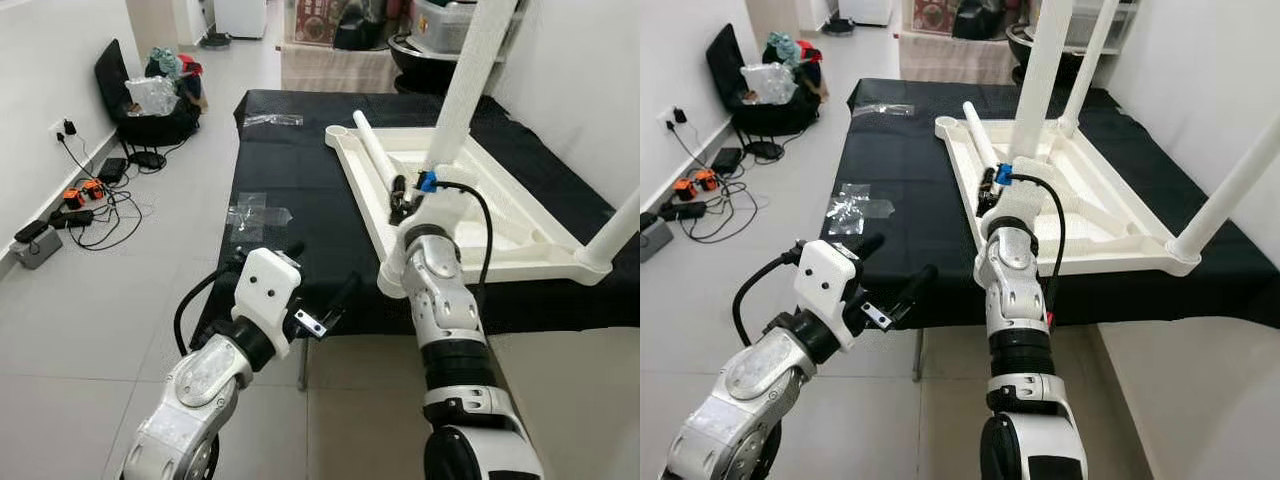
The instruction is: Building children table
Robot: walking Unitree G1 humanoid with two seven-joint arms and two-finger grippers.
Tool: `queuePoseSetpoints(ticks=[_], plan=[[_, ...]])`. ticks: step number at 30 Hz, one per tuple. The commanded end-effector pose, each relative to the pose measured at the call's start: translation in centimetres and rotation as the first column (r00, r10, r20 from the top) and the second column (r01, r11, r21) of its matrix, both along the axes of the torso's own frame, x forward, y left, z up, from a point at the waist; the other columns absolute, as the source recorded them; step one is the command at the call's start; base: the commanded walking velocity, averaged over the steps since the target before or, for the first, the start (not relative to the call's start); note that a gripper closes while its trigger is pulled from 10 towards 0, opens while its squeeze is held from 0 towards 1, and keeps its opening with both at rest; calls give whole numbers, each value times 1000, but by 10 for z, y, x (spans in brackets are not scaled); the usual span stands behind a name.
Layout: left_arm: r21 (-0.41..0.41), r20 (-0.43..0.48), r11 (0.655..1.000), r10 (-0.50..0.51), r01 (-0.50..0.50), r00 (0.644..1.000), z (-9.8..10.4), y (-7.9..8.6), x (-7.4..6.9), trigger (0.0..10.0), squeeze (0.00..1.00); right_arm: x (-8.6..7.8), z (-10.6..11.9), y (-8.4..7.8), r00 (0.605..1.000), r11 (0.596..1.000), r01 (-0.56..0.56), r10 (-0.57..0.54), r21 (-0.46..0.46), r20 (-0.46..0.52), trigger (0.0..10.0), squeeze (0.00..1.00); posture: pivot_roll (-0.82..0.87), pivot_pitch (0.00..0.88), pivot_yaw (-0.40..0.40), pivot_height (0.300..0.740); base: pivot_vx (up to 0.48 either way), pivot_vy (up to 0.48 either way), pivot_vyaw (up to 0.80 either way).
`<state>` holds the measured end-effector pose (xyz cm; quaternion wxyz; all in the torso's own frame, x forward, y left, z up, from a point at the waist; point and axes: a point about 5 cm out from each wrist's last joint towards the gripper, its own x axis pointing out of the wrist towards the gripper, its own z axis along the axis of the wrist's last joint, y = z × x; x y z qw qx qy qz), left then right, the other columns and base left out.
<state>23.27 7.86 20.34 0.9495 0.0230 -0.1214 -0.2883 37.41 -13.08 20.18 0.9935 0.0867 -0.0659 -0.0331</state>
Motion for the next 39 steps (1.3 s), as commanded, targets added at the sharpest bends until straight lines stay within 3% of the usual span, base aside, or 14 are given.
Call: queuePoseSetpoints(ticks=[1,2,3,6,8,10,13,16,23,24,34,36,37,39], plan=[[1,-12,1000,1,-1,1000,-4,-2,1,10000,0,3,8,4,999,999,-41,42,-27,32,10000,1000,59,33,-68,740,0,0,0],[1,-12,1000,1,-1,1000,-4,-2,1,10000,0,3,8,4,999,999,-41,42,-27,32,10000,1000,59,33,-68,740,0,0,0],[0,-11,1000,2,-2,1000,-4,-2,1,10000,0,5,11,3,995,995,-90,91,-30,40,10000,0,59,34,-68,740,0,0,0],[-1,-10,1000,3,-3,1000,-3,-1,1,10000,0,9,12,-3,973,973,-228,228,-15,15,10000,0,56,34,-66,740,0,0,0],[-3,-8,1000,4,-4,1000,-3,-1,1,10000,0,9,20,-13,844,829,-535,530,160,78,10000,0,56,34,-66,740,0,0,0],[-3,-8,1000,4,-4,1000,-3,-1,1,10000,0,9,20,-13,844,829,-535,530,160,78,10000,0,56,34,-66,740,0,0,0],[-5,-7,1000,0,0,1000,-2,-3,1,10000,0,-1,21,-14,606,604,-796,794,47,51,10000,0,60,34,-68,740,0,0,0],[-5,-6,1000,-2,2,1000,-1,-3,0,10000,0,-7,16,-7,470,470,-883,883,-7,-10,10000,0,66,35,-72,740,0,0,0],[-3,-8,1000,2,-2,1000,-1,-3,0,10000,0,-9,7,16,312,304,-949,945,-86,-102,10000,0,77,39,-75,740,0,0,0],[-4,-8,1000,4,-4,1000,-1,-3,0,10000,0,-5,8,21,323,312,-943,941,-113,-104,0,0,77,39,-75,740,0,0,0],[-6,-7,1000,4,-4,1000,0,-4,0,10000,0,9,23,23,455,439,-879,889,-188,-51,0,0,74,43,-75,740,0,0,0],[-6,-6,1000,6,-6,1000,-1,-3,0,10000,0,22,25,6,676,651,-729,733,-212,-71,0,0,70,42,-76,740,0,0,0],[-6,-6,1000,6,-6,1000,-1,-3,0,10000,0,22,25,6,676,651,-729,733,-212,-71,0,0,70,42,-76,740,0,0,0],[-7,-6,1000,5,-5,1000,-1,-3,0,10000,0,28,25,-8,815,789,-576,573,-213,-79,0,0,64,43,-74,740,0,0,0]])
